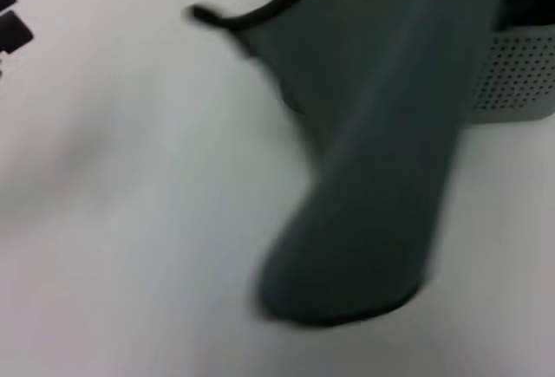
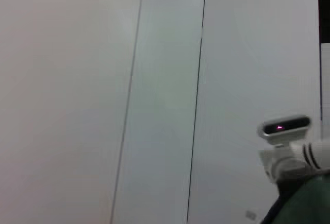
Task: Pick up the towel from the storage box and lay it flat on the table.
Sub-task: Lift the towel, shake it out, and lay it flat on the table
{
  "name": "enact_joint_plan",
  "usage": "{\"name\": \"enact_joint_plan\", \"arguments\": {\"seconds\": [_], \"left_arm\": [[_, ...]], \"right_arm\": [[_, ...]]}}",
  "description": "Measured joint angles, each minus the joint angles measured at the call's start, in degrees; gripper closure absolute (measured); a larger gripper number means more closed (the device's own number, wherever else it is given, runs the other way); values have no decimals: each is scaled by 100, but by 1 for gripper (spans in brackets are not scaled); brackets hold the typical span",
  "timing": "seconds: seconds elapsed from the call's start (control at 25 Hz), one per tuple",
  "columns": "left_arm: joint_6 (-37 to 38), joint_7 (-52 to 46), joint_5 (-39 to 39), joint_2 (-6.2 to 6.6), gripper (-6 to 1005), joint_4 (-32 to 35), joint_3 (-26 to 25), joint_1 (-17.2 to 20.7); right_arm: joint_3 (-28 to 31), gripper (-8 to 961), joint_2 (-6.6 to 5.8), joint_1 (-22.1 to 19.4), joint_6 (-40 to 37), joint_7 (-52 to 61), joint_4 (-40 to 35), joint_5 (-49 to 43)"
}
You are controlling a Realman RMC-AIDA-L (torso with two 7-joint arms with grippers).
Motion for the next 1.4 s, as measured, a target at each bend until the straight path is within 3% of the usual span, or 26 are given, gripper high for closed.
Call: {"name": "enact_joint_plan", "arguments": {"seconds": [0.04,0.08,0.28,0.56,0.68,0.84,0.92,1.0,1.04,1.12,1.16,1.24,1.4], "left_arm": [[3,0,24,-12,515,-29,0,-28],[4,3,39,-16,516,-61,-1,-44],[-9,39,52,26,517,-325,-47,-157],[-38,39,-28,18,522,-452,-79,-245],[-45,62,-35,7,524,-483,-81,-256],[-47,66,-36,-6,524,-488,-82,-258],[-46,67,-35,-7,524,-529,-84,-254],[-46,68,-34,-5,524,-590,-87,-256],[-47,68,-32,-3,524,-621,-82,-261],[-50,69,-31,0,524,-641,-85,-265],[-51,69,-31,0,523,-644,-89,-266],[-53,70,-28,5,523,-645,-101,-268],[-55,72,4,12,523,-648,-108,-281]], "right_arm": [[0,949,0,0,0,0,0,0],[4,949,-27,379,324,490,-36,-779],[7,948,-60,1010,858,1154,-88,-2131],[16,948,244,1857,1332,1523,-418,-3529],[202,948,270,1918,1432,1517,-974,-3725],[1797,947,332,1513,1380,1989,-2427,-5178],[3147,947,576,1055,1136,2386,-3551,-6533],[4373,947,956,710,743,2568,-4520,-7649],[5061,947,1249,574,387,2583,-4998,-8243],[6050,947,1696,458,-141,2527,-5549,-8962],[6431,947,1847,388,-308,2503,-5826,-9185],[6773,947,1959,180,-411,2496,-6274,-9338],[6438,946,1960,-392,-413,2396,-7199,-8528]]}}
